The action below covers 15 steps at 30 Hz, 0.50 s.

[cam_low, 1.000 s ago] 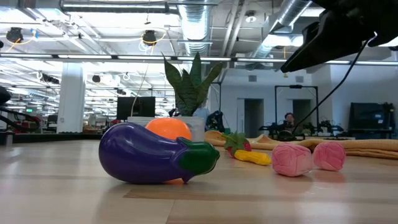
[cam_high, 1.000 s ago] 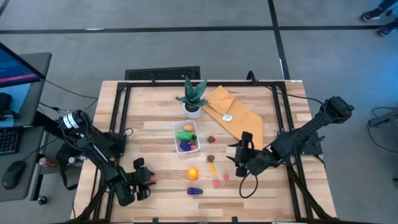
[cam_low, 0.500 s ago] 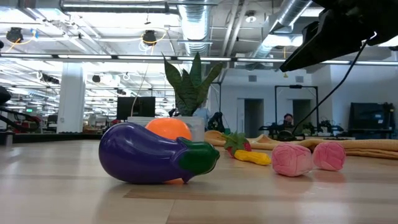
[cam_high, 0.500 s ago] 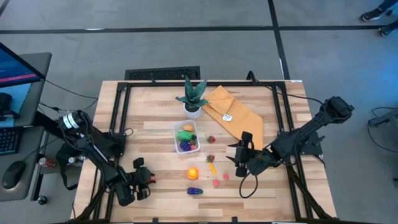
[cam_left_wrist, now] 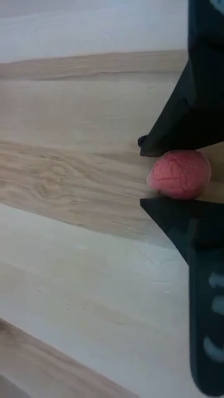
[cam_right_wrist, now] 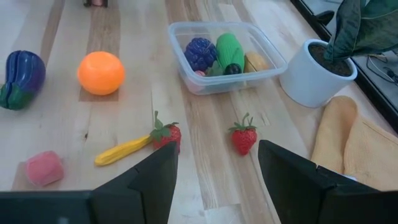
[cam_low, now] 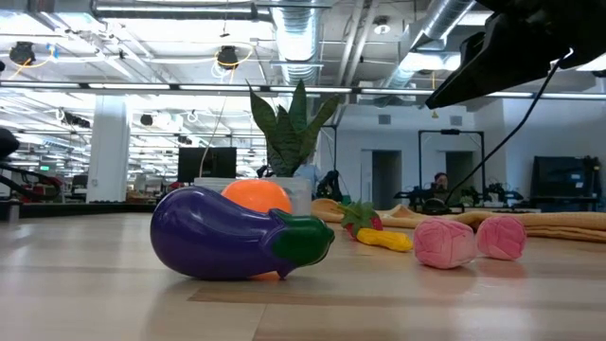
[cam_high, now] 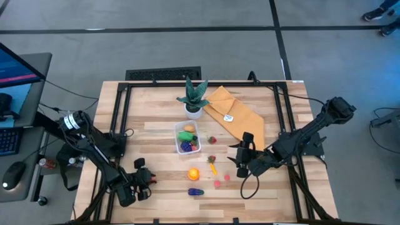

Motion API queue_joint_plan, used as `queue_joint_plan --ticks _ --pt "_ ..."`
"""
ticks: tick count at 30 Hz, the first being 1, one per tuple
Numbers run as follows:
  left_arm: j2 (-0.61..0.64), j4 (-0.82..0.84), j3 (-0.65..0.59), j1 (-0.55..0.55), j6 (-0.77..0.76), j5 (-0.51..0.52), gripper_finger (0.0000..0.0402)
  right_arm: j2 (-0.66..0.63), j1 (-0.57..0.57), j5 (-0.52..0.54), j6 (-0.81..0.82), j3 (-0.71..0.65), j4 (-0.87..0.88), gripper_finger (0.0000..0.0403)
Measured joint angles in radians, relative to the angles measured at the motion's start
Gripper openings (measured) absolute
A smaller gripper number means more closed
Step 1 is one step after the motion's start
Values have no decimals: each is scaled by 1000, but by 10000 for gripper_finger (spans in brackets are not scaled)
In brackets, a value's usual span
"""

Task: Pick and placing Produce into tupperware
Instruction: Put the left peach into the transparent bin

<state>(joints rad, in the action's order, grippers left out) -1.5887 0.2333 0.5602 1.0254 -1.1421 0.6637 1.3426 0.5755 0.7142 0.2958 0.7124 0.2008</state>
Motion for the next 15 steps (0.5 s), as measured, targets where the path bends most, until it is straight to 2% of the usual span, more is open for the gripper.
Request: queue_joint_plan --ticks 7,15 --pt "32 3 -2 -60 69 66 98 0 -1 22 -1 0 0 217" --pt "122 -15 -2 -149 249 187 98 0 -2 22 -6 0 0 217"
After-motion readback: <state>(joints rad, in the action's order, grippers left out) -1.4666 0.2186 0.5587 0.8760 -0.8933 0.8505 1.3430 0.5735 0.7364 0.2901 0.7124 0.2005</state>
